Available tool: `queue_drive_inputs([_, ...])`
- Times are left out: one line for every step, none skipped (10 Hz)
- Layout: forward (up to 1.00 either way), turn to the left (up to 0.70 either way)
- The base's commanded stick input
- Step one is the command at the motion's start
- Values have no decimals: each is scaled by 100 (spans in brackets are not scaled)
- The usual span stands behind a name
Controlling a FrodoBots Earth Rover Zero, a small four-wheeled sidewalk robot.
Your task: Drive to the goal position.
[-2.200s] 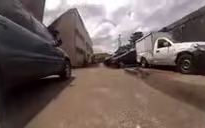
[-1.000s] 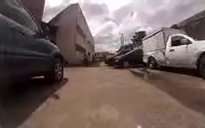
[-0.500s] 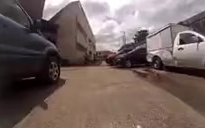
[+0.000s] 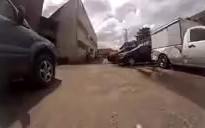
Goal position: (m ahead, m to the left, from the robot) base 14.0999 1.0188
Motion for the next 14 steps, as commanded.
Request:
queue_drive_inputs([85,0])
queue_drive_inputs([85,0])
queue_drive_inputs([85,0])
queue_drive_inputs([85,0])
queue_drive_inputs([85,0])
queue_drive_inputs([85,0])
queue_drive_inputs([85,0])
queue_drive_inputs([85,0])
queue_drive_inputs([85,0])
queue_drive_inputs([85,0])
queue_drive_inputs([85,0])
queue_drive_inputs([85,0])
queue_drive_inputs([85,0])
queue_drive_inputs([85,0])
